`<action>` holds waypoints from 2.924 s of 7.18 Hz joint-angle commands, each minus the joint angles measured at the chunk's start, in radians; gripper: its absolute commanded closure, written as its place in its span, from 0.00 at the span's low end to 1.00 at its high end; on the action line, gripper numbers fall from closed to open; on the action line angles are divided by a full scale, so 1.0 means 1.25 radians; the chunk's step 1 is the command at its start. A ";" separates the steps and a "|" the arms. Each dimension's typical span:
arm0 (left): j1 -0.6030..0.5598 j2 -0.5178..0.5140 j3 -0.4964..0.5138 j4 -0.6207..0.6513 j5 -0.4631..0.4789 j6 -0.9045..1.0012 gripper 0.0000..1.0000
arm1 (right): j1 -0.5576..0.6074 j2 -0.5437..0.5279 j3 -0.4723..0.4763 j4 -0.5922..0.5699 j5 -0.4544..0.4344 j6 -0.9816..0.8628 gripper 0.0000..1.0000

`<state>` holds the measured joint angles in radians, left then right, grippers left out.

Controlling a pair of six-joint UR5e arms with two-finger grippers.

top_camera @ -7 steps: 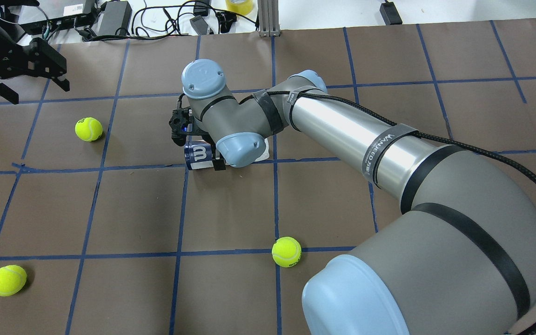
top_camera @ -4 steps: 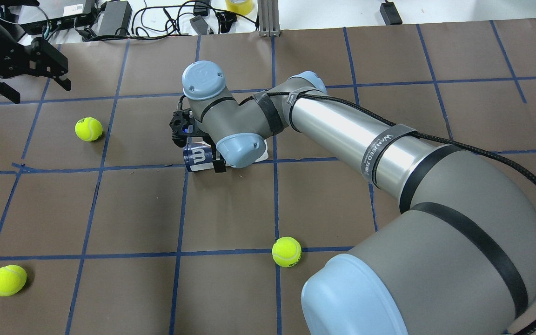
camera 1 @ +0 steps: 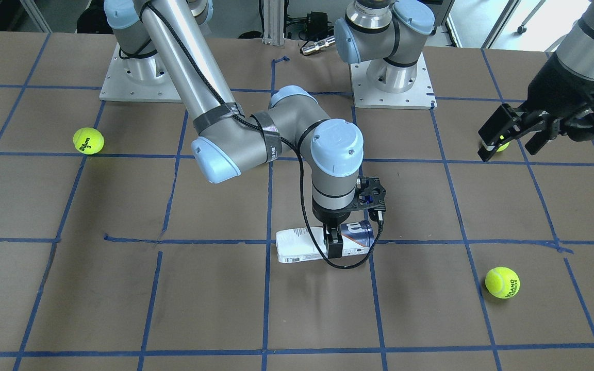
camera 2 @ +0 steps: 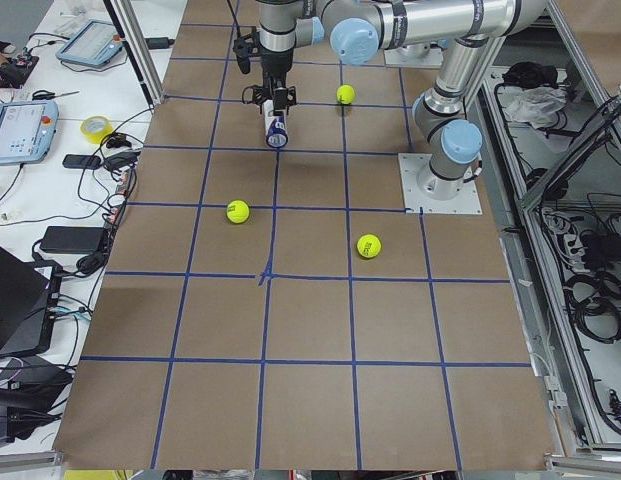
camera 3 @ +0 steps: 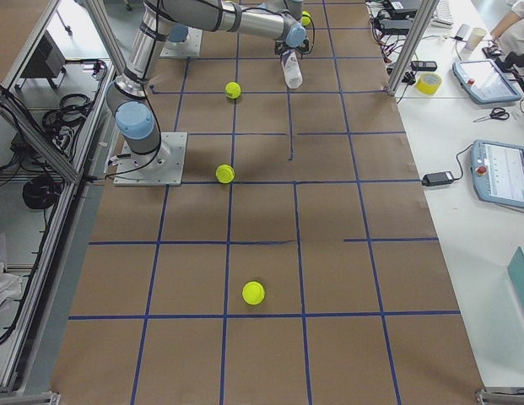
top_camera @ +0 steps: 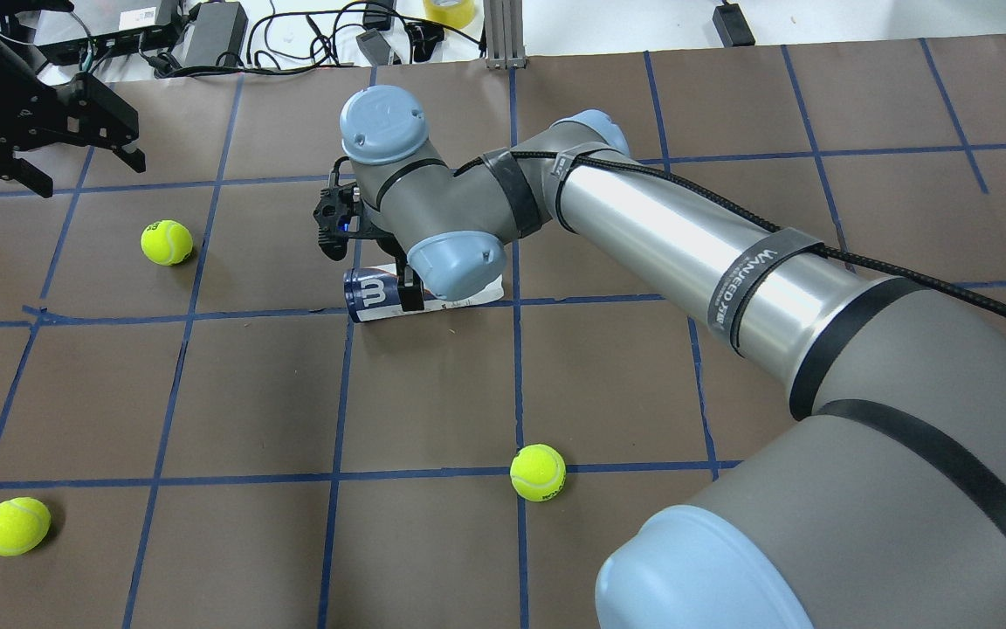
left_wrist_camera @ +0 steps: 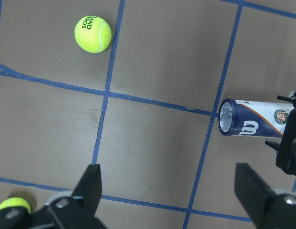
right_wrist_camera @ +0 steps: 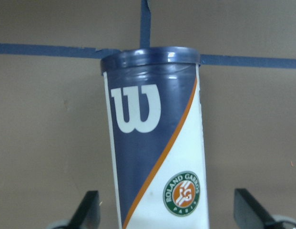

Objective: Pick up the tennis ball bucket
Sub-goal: 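Open the right gripper and raise it away from the lying can, then reach the left gripper to the can's open end and close on it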

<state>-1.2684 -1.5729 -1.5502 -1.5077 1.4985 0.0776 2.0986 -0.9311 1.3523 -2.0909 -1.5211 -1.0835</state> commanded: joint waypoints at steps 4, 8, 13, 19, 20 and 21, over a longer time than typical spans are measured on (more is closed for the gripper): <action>-0.003 -0.011 -0.059 0.010 -0.083 0.086 0.00 | -0.211 -0.192 0.001 0.205 0.047 0.011 0.00; 0.006 -0.083 -0.150 0.053 -0.292 0.255 0.00 | -0.370 -0.325 0.002 0.300 0.027 0.141 0.00; 0.013 -0.208 -0.185 0.075 -0.432 0.337 0.00 | -0.388 -0.374 0.002 0.354 -0.069 0.573 0.00; 0.013 -0.331 -0.254 0.123 -0.557 0.333 0.00 | -0.389 -0.388 0.020 0.389 -0.077 0.982 0.00; 0.013 -0.337 -0.265 0.123 -0.598 0.334 0.00 | -0.390 -0.390 0.026 0.389 -0.077 0.978 0.00; 0.012 -0.342 -0.270 0.125 -0.605 0.336 0.00 | -0.390 -0.391 0.026 0.390 -0.078 0.978 0.00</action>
<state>-1.2520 -1.9909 -1.8777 -1.3539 0.7655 0.4955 1.6117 -1.4179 1.3804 -1.6026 -1.6174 0.1317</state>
